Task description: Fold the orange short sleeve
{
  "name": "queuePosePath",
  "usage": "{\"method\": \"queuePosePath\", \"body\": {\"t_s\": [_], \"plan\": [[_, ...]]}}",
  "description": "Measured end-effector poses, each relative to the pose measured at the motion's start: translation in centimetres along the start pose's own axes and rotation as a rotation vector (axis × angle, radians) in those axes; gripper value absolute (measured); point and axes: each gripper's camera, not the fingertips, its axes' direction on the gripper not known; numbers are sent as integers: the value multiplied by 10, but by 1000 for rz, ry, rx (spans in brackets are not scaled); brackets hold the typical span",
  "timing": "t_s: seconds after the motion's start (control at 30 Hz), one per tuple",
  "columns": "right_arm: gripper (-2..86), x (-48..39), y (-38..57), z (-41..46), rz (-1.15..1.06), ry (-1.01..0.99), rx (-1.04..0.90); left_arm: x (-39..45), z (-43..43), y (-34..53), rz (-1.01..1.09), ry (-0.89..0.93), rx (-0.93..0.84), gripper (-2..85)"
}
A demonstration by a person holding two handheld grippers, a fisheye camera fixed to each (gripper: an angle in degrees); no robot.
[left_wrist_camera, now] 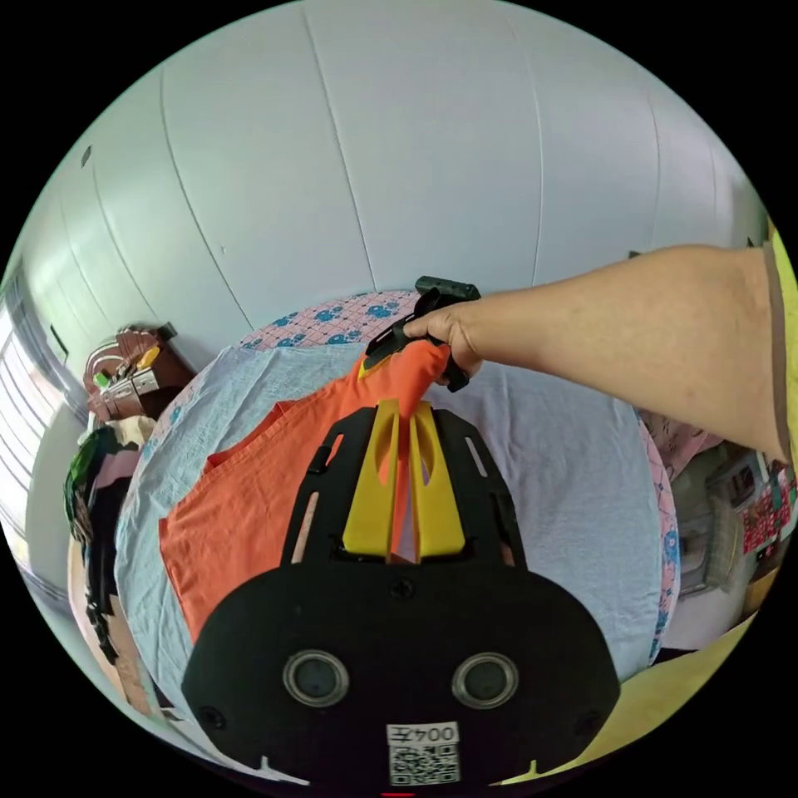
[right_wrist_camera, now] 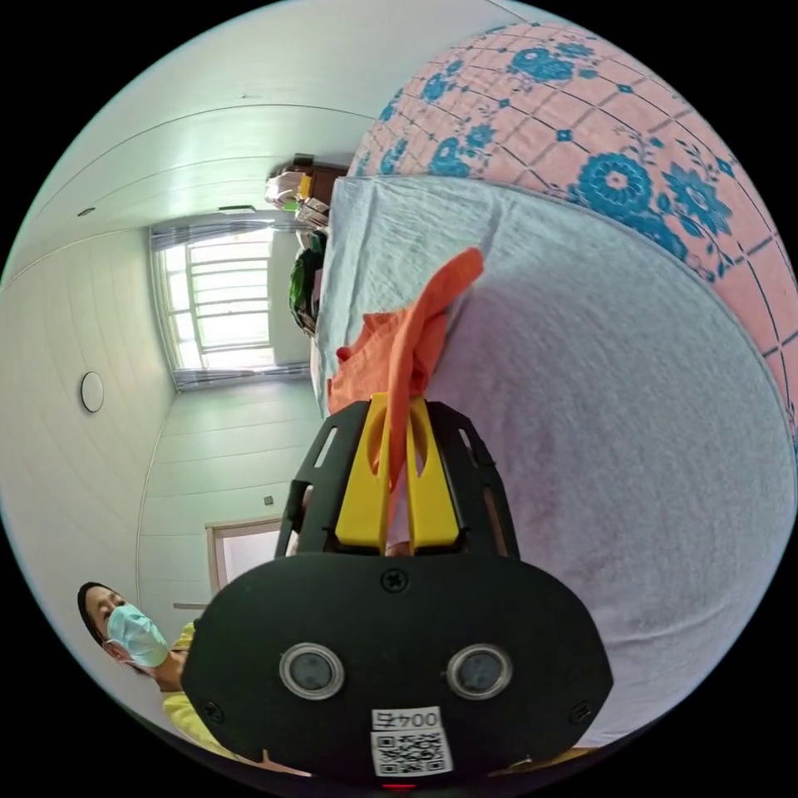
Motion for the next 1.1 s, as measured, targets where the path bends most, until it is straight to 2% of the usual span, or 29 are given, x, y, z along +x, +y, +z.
{"method": "queuePosePath", "body": {"t_s": [0.3, 0.37, 0.57, 0.87, 1.1], "plan": [[24, -114, 11, 87, -106, 50, 83, -161, -92, 103, -450, 155, 174, 16], [24, -149, 17, 128, -156, 100, 78, -211, -111, 145, -589, 218, 205, 15], [26, -211, 32, 254, -261, 276, 47, -314, -143, 259, -817, 258, 256, 14], [28, -222, 41, 446, -319, 496, 6, -430, -140, 426, -1162, 347, 293, 13], [30, -209, 58, 554, -345, 594, 10, -477, -137, 512, -1339, 421, 347, 10]]}}
